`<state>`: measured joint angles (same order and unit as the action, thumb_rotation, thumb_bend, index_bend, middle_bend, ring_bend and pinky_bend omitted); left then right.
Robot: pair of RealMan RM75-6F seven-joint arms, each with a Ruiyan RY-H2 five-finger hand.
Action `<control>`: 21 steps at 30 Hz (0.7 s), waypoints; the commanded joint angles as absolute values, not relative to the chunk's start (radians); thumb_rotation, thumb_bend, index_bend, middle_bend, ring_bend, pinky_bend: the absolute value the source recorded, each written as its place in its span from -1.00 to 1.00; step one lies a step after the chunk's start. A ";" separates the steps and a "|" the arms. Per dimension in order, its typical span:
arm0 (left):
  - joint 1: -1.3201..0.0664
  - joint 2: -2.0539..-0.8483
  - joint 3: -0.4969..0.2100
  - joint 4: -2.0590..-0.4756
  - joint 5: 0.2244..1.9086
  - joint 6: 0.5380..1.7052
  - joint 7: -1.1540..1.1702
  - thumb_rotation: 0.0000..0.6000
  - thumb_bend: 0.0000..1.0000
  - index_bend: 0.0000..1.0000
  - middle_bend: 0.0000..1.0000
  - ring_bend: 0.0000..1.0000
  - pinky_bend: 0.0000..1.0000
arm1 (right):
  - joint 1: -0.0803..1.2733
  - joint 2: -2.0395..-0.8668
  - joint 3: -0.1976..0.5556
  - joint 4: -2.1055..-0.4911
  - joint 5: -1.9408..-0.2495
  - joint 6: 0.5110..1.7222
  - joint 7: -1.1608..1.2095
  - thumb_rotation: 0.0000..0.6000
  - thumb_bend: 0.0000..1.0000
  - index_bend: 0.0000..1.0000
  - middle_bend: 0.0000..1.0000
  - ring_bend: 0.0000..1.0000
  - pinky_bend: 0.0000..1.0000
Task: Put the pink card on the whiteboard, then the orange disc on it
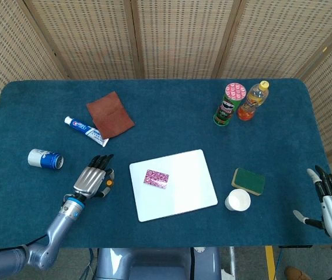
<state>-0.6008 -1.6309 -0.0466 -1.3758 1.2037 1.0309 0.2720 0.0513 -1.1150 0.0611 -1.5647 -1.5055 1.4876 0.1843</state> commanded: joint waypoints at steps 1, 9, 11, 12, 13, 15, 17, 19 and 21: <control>-0.623 -1.611 -0.081 -1.418 1.198 1.028 0.295 1.00 -0.30 0.22 -1.00 -1.00 -1.00 | 0.052 -1.115 0.061 -1.565 -1.505 1.487 0.183 1.00 -1.00 -1.00 -1.00 -1.00 -1.00; -0.734 -1.630 -0.194 -1.493 1.086 0.956 0.437 1.00 -0.32 0.22 -1.00 -1.00 -1.00 | 0.052 -1.115 0.062 -1.565 -1.504 1.486 0.185 1.00 -1.00 -1.00 -1.00 -1.00 -1.00; -0.771 -1.660 -0.212 -1.486 1.042 0.939 0.496 1.00 -0.33 0.22 -1.00 -1.00 -1.00 | 0.052 -1.114 0.062 -1.564 -1.504 1.486 0.187 1.00 -1.00 -1.00 -1.00 -1.00 -1.00; -0.780 -1.669 -0.217 -1.485 1.027 0.936 0.512 1.00 -0.33 0.22 -1.00 -1.00 -1.00 | 0.052 -1.114 0.062 -1.563 -1.504 1.485 0.187 1.00 -1.00 -1.00 -1.00 -1.00 -1.00; -0.791 -1.681 -0.223 -1.483 1.012 0.931 0.526 1.00 -0.33 0.22 -1.00 -1.00 -1.00 | 0.052 -1.114 0.062 -1.563 -1.504 1.485 0.188 1.00 -1.00 -1.00 -1.00 -1.00 -1.00; -0.818 -1.712 -0.238 -1.471 0.977 0.925 0.554 1.00 -0.33 0.22 -1.00 -1.00 -1.00 | 0.052 -1.114 0.062 -1.563 -1.503 1.484 0.190 1.00 -1.00 -1.00 -1.00 -1.00 -1.00; -0.844 -1.745 -0.247 -1.451 0.943 0.922 0.586 1.00 -0.33 0.22 -1.00 -1.00 -1.00 | 0.053 -1.113 0.062 -1.562 -1.503 1.483 0.193 1.00 -1.00 -1.00 -1.00 -1.00 -1.00; -0.863 -1.770 -0.249 -1.435 0.917 0.918 0.611 1.00 -0.33 0.22 -1.00 -1.00 -1.00 | 0.053 -1.113 0.062 -1.562 -1.504 1.482 0.196 1.00 -1.00 -1.00 -1.00 -1.00 -1.00; -0.879 -1.792 -0.248 -1.420 0.891 0.917 0.635 1.00 -0.34 0.22 -1.00 -1.00 -1.00 | 0.053 -1.111 0.061 -1.561 -1.504 1.481 0.200 1.00 -1.00 -1.00 -1.00 -1.00 -1.00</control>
<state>-0.8637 -1.7746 -0.2436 -1.4343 0.9088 0.9213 0.6185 0.0533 -1.1116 0.0611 -1.5615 -1.5037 1.4813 0.1995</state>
